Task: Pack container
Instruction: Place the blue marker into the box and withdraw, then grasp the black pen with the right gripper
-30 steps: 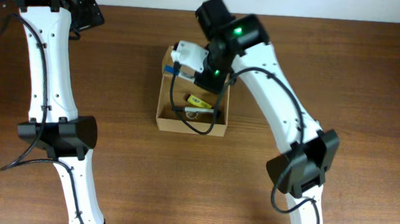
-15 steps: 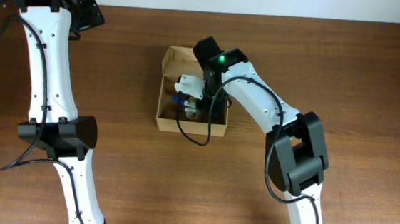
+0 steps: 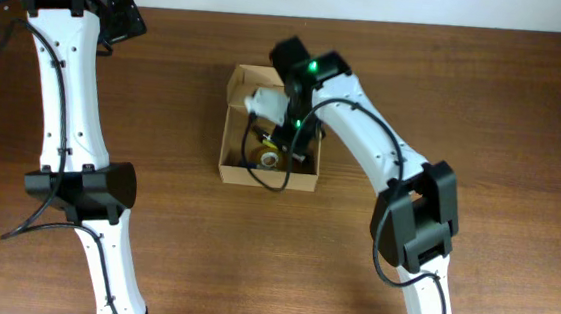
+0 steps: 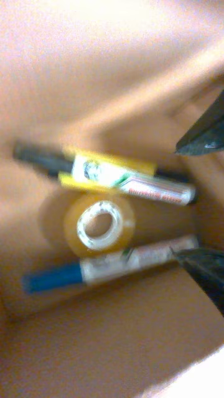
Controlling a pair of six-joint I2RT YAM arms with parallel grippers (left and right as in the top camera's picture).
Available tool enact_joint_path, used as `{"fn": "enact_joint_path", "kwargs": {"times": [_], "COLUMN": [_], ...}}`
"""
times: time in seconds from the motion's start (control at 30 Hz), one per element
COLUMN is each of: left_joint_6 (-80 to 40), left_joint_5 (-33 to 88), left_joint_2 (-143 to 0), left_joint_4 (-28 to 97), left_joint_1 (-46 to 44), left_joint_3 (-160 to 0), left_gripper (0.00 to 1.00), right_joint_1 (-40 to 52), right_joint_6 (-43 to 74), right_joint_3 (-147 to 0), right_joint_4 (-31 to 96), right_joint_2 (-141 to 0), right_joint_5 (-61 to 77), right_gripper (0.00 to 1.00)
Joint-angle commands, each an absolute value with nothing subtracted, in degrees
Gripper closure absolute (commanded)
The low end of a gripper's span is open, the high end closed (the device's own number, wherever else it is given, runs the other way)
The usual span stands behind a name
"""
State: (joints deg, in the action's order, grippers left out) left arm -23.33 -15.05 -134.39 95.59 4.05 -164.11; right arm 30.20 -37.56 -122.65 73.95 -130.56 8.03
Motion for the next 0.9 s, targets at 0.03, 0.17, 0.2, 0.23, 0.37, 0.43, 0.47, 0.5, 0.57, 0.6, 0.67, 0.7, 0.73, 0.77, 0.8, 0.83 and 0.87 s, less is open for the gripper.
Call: {"fn": "enact_joint_path", "kwargs": {"times": [0.03,0.17,0.2,0.23,0.37,0.43,0.47,0.5,0.57,0.6,0.67,0.7,0.73,0.77,0.8,0.83,0.87], "left_joint_6": [-23.03,-23.03,-23.03,-23.03,-23.03,-23.03,-23.03,-23.03,-23.03,-23.03,-23.03,-23.03,-23.03,-23.03,-23.03,-23.03,-23.03], "left_joint_5": [-15.46,-15.46,-15.46,-15.46,-15.46,-15.46,-15.46,-15.46,-15.46,-15.46,-15.46,-15.46,-15.46,-15.46,-15.46,-15.46,-15.46], "left_joint_2": [-134.15,-134.13,-134.15,-134.15,-134.15,-134.15,-134.15,-134.15,-134.15,-134.15,-134.13,-134.15,-134.15,-134.15,-134.15,-134.15,-134.15], "left_joint_4": [95.66,95.66,95.66,95.66,95.66,95.66,95.66,95.66,95.66,95.66,95.66,95.66,95.66,95.66,95.66,95.66,95.66], "left_joint_1": [4.19,4.19,4.19,4.19,4.19,4.19,4.19,4.19,4.19,4.19,4.19,4.19,4.19,4.19,4.19,4.19,4.19], "left_joint_3": [-164.9,-164.9,-164.9,-164.9,-164.9,-164.9,-164.9,-164.9,-164.9,-164.9,-164.9,-164.9,-164.9,-164.9,-164.9,-164.9,-164.9], "left_gripper": [0.0,0.0,0.0,0.0,0.0,0.0,0.0,0.0,0.0,0.0,0.0,0.0,0.0,0.0,0.0,0.0,0.0], "right_joint_1": [30.37,30.0,29.54,28.82,23.31,19.05,17.19,14.79,10.0,7.51,3.01,1.26,-0.14,-1.17,-1.93,-2.35,-2.39], "right_joint_6": [-26.81,-22.31,-21.69,-21.17,-17.19,-16.75,-16.1,-15.38,-15.2,-14.0,-10.68,-9.21,-7.99,-7.14,-6.09,-4.97,-3.9], "right_joint_3": [-136.73,-143.59,-143.57,-143.52,-140.81,-136.64,-134.43,-131.35,-124.57,-120.99,-114.17,-111.18,-107.98,-104.75,-101.54,-98.45,-95.59], "right_joint_4": [78.04,79.11,79.11,79.55,80.14,78.59,77.49,75.83,72.51,70.98,70.15,70.76,70.89,70.37,69.21,67.99,66.76], "right_joint_2": [-127.57,-123.46,-121.75,-120.22,-113.73,-109.23,-107.31,-105.01,-100.86,-99.2,-97.56,-97.56,-97.84,-98.13,-98.54,-98.94,-99.48], "right_joint_5": [0.73,-6.92,-8.25,-8.64,-8.54,-8.16,-8.16,-7.9,-4.64,-2.63,1.04,2.28,3.42,4.84,6.35,7.6,8.1], "right_gripper": [0.54,0.53,0.53,0.53,0.54,0.54,0.53,0.53,0.53,0.53,0.53,0.53,0.53,0.53,0.53,0.53,0.53]}}
